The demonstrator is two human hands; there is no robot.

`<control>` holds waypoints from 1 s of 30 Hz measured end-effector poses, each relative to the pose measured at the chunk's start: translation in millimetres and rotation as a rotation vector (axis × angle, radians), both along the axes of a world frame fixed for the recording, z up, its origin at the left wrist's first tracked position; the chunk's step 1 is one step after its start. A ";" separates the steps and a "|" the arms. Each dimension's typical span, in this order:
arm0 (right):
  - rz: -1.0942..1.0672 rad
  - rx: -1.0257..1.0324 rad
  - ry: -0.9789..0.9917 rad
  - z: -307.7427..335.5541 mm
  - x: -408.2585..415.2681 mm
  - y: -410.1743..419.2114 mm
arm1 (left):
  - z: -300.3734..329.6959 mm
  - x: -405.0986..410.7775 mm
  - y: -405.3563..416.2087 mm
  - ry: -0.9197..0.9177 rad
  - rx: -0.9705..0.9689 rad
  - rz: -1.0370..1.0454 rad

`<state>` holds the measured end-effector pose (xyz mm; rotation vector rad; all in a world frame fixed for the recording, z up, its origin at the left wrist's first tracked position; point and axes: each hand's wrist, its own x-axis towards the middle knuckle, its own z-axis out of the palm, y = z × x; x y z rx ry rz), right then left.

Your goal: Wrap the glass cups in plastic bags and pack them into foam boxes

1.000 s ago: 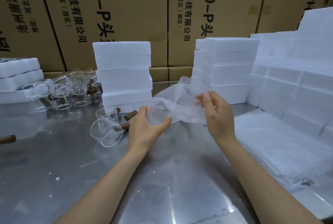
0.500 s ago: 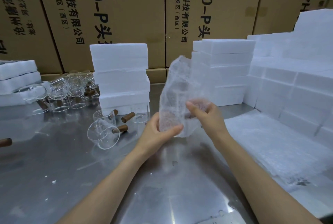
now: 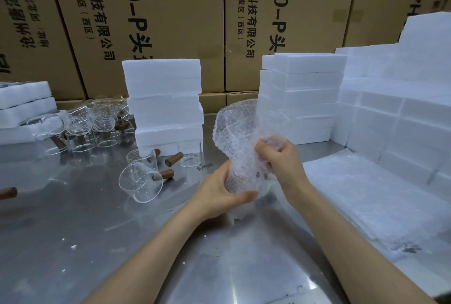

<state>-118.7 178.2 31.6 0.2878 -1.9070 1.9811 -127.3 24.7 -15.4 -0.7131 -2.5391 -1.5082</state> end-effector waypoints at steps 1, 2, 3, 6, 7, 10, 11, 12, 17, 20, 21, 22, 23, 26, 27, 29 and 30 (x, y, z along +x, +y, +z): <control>0.021 0.011 -0.009 0.7 0.8 0.2 | 0.1 0.0 0.2 -0.005 0.004 -0.014; 0.046 0.031 -0.018 1.0 1.7 0.0 | 0.7 0.7 0.8 -0.009 0.003 -0.026; 0.073 0.050 -0.027 1.7 3.1 -1.1 | 1.5 1.3 1.3 -0.018 -0.004 -0.035; 0.126 0.022 -0.048 3.5 7.5 -4.6 | 2.8 3.5 1.4 -0.087 0.064 -0.066; 0.131 0.032 -0.050 4.3 9.3 -6.5 | 4.5 5.0 1.1 -0.119 0.116 -0.090; 0.117 0.186 -0.061 3.3 10.1 -11.2 | 7.9 6.4 -1.4 -0.200 0.269 -0.143; 0.123 0.235 -0.064 3.5 11.6 -12.5 | 9.4 6.7 -1.9 -0.214 0.307 -0.153; 0.130 0.289 -0.051 2.6 11.4 -12.8 | 10.1 6.5 -2.4 -0.219 0.330 -0.162; 0.053 0.488 0.065 -3.2 8.9 -11.9 | 10.1 5.4 -0.7 -0.209 0.407 -0.141; -0.092 0.403 0.141 -2.1 3.3 -7.0 | 9.9 4.2 -0.3 -0.166 0.402 -0.111; -0.097 0.323 0.150 0.0 3.4 -5.2 | 10.9 4.9 0.3 -0.162 0.399 -0.111; -0.072 0.267 0.144 2.1 3.0 -2.4 | 11.9 4.8 0.8 -0.152 0.392 -0.110; -0.021 0.226 0.131 4.3 3.4 0.2 | 12.6 4.5 1.5 -0.140 0.388 -0.106; 0.130 0.282 0.096 2.9 2.1 4.3 | 13.8 3.1 3.2 -0.121 0.391 -0.094; 0.118 0.316 0.062 2.0 1.8 3.3 | 14.0 2.8 3.1 -0.114 0.374 -0.090; 0.091 0.391 0.021 0.0 1.0 1.2 | 13.0 3.2 2.4 -0.079 0.315 -0.067; 0.084 0.439 0.022 -1.4 0.5 1.1 | 12.3 3.3 2.2 -0.049 0.276 -0.042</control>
